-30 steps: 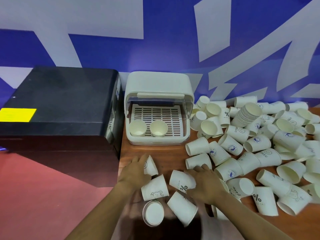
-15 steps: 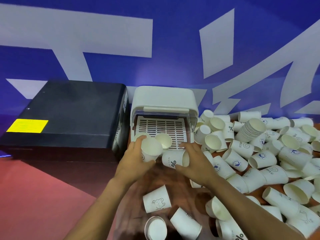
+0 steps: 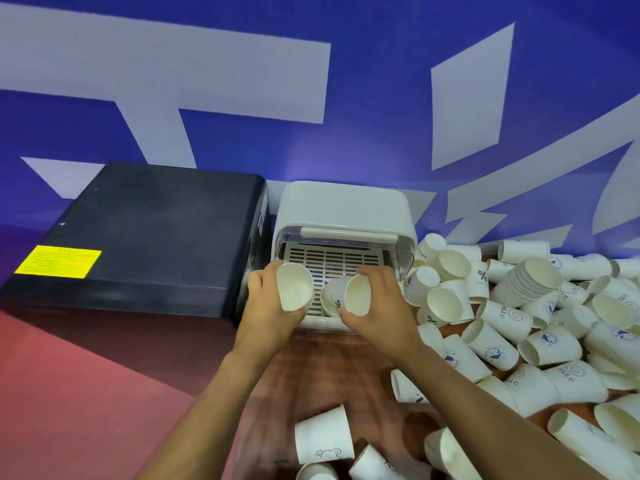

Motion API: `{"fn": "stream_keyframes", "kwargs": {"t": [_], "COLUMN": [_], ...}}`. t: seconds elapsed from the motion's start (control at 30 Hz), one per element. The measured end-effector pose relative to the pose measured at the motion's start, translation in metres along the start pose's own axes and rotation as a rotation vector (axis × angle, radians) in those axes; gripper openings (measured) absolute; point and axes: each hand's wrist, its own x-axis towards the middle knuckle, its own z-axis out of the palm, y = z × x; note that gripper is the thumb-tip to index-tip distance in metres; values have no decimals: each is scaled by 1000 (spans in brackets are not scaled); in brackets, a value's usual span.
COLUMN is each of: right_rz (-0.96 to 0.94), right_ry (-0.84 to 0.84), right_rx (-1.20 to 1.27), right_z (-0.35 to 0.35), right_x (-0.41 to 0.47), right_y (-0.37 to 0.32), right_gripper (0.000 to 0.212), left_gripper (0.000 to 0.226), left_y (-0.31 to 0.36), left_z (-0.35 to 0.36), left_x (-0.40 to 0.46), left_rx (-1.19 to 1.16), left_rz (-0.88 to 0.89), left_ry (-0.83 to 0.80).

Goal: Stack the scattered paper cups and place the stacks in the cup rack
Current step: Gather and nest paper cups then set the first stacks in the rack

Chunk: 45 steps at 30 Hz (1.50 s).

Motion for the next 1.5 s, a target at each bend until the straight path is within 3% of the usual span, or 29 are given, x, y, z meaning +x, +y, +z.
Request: {"fn": "stream_keyframes", "kwargs": {"t": [0.4, 0.63, 1.07, 1.17, 1.3, 1.5], "right_rz": [2, 62, 28, 9, 11, 130], "right_ry": [-124, -157, -307, -268, -232, -230], "right_rx": [-59, -95, -94, -70, -61, -86], "right_z": [32, 47, 47, 33, 12, -8], "right_x": [30, 38, 34, 22, -12, -74], "right_y": [16, 25, 36, 38, 46, 58], "right_gripper": [68, 75, 78, 72, 57, 40], "left_gripper": [87, 77, 97, 88, 60, 51], "left_y": [-17, -28, -35, -30, -23, -25], "left_z": [25, 38, 37, 31, 26, 30], "left_x": [33, 43, 41, 26, -12, -61], "left_rx": [204, 293, 440, 391, 283, 290], "left_rz": [-49, -98, -125, -50, 125, 211], "left_ry": [-54, -106, -233, -234, -169, -342]}}
